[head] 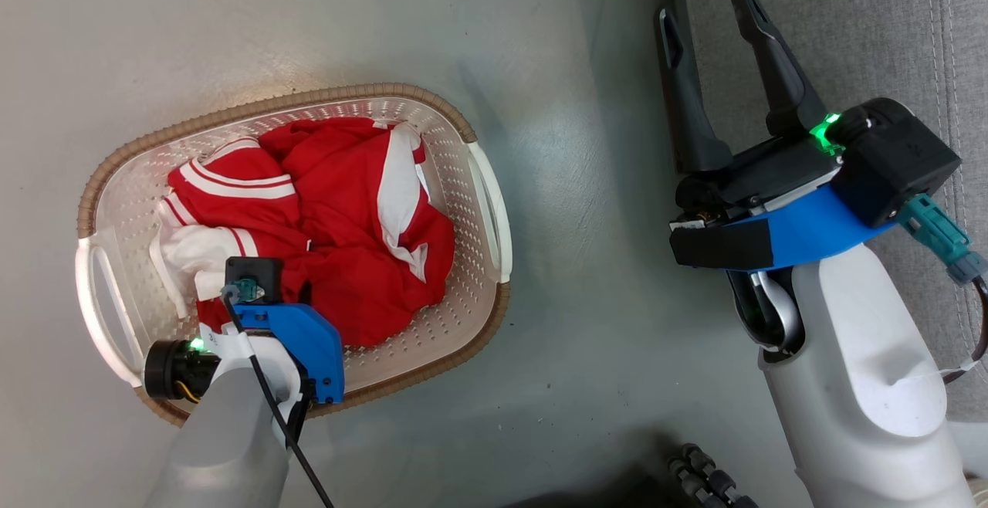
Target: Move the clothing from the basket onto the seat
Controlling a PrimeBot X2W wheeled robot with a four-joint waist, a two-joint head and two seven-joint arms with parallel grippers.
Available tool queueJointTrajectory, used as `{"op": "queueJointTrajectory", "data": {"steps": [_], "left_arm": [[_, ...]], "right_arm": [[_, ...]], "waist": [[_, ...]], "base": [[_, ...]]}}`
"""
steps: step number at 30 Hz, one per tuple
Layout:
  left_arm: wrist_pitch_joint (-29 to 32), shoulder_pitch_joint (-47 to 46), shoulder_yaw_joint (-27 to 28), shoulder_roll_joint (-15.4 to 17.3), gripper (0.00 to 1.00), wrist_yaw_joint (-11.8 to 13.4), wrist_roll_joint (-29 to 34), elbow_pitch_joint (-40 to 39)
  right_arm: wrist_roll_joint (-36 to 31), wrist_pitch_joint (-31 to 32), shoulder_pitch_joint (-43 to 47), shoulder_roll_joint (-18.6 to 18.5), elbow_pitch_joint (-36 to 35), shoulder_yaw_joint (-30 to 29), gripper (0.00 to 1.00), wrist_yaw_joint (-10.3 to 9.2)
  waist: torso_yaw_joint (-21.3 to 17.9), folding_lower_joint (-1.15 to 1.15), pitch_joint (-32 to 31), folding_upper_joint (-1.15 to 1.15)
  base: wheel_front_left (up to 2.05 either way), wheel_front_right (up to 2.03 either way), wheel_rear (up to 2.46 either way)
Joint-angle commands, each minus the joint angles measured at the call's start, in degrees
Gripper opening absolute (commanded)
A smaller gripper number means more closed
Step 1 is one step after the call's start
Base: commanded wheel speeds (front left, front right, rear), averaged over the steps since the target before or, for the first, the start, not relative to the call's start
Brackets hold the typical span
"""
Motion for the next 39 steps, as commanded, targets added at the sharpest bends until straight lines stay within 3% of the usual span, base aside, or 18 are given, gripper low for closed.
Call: {"op": "queueJointTrajectory", "data": {"steps": [1,16,28,39], "left_arm": [[-0.01,-1.17,-0.14,0.17,0.00,-0.36,-0.11,0.26],[-3.77,-1.30,-1.46,-0.03,0.00,-1.99,-1.34,3.63],[-8.81,2.62,-4.27,-1.77,0.00,-3.88,-2.29,6.39],[-12.46,7.16,-10.42,-2.95,0.00,-4.76,-4.32,4.10]], "right_arm": [[0.56,-0.34,-0.61,-0.20,-0.24,-0.02,1.00,0.03],[0.63,-0.33,0.73,-0.21,1.79,0.39,1.00,0.03],[-0.55,-0.31,6.52,-0.22,6.31,0.18,1.00,0.03],[-2.35,-0.22,14.15,-0.22,10.90,-0.43,1.00,0.03]], "waist": [[-0.01,-0.01,-0.06,0.00],[1.18,-0.01,-4.88,0.00],[3.72,-0.01,-20.41,0.00],[6.35,-0.01,-36.61,0.00]], "base": [[0.00,0.00,0.00],[0.00,0.00,0.00],[0.00,0.00,0.00],[0.00,0.00,0.00]]}}
